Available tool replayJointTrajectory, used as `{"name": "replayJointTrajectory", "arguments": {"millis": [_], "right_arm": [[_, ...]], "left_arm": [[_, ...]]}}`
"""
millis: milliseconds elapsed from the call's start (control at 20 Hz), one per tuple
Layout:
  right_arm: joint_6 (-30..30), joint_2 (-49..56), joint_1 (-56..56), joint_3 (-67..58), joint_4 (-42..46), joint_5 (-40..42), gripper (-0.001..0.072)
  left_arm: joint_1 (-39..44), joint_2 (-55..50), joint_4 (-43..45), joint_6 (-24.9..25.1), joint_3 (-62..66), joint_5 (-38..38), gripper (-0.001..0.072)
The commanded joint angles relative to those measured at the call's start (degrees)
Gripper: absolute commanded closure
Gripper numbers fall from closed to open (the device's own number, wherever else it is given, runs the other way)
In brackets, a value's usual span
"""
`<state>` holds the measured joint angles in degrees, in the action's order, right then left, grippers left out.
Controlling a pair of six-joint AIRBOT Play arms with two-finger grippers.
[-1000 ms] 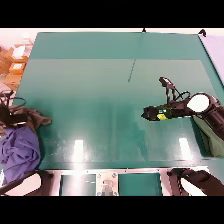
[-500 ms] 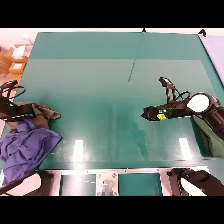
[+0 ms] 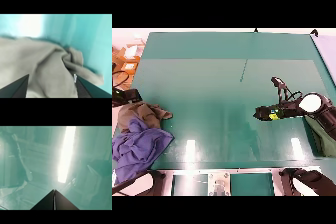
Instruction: Fold the shirts.
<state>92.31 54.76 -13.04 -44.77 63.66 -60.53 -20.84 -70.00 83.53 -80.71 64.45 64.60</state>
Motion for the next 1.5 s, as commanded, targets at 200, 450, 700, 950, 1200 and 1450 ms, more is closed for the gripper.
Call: {"name": "replayJointTrajectory", "arguments": {"millis": [200, 450, 700, 950, 1200, 1450], "right_arm": [[0.02, -0.04, -0.04, 0.0, 0.0, 0.09, 0.0696], [0.02, -0.02, -0.04, 0.0, -0.02, 0.13, 0.0696], [0.02, -0.04, -0.04, 0.0, 0.0, 0.11, 0.0696], [0.22, -0.04, 0.11, -0.09, -0.55, 0.5, 0.0694], [-1.16, -0.07, 9.49, -4.5, -0.42, -6.27, 0.0695], [-1.38, -0.02, 18.71, -6.51, -0.55, -8.09, 0.0403]], "left_arm": [[-0.04, -10.36, 3.98, 1.79, -2.4, 4.02, 0.0056], [-0.02, -15.47, 1.88, 1.68, -0.17, 2.64, 0.0671], [7.28, -14.6, -9.14, 3.19, 16.94, 7.13, 0.0678], [28.65, -13.73, -18.82, 2.4, 33.57, 10.08, 0.0677], [46.4, -17.46, -21.86, 1.44, 33.55, 4.7, 0.0676], [52.85, -26.23, -22.32, -1.81, 33.18, 0.22, 0.0088]]}}
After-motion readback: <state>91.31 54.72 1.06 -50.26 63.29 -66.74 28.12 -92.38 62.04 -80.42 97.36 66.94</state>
